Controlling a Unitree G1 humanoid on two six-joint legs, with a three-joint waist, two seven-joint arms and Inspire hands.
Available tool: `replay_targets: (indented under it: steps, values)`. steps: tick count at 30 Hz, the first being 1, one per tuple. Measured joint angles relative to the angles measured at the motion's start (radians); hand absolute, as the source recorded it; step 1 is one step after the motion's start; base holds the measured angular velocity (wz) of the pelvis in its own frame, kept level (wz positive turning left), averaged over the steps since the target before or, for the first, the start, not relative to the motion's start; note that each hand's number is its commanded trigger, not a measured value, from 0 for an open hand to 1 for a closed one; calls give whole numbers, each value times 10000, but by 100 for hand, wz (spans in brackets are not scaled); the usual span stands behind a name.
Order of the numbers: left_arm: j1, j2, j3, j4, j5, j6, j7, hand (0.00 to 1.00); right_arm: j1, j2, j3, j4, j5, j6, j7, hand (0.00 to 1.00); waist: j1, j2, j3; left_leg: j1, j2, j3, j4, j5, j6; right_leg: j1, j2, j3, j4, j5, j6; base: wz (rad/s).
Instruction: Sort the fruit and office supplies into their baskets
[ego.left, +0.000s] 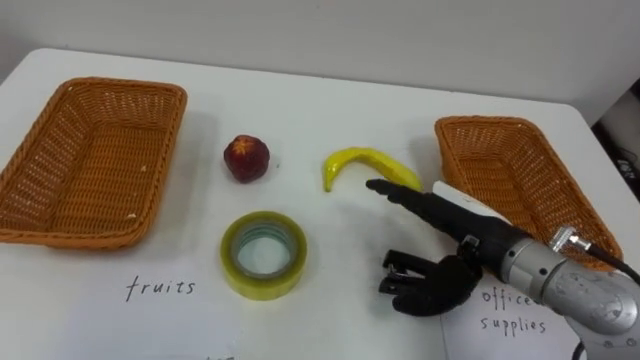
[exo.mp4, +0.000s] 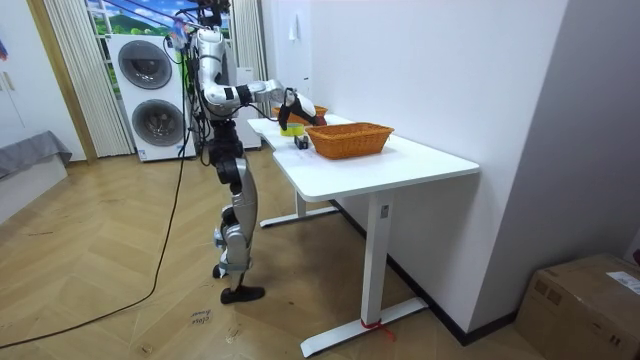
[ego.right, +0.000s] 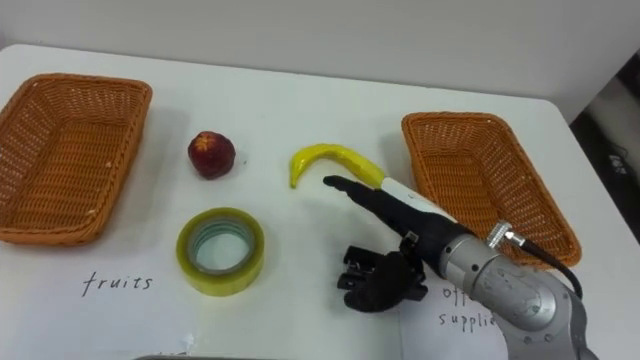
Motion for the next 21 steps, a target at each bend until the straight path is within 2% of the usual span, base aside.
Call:
replay_targets:
  steps: [21]
  values:
    - [-12, 9, -184, -287, -10, 46, -62, 0, 0, -6, 11, 40, -352, 130, 175, 0, 37, 54, 10, -84, 2, -3, 26, 0, 0, -77, -3, -64, -20, 1, 0, 0]
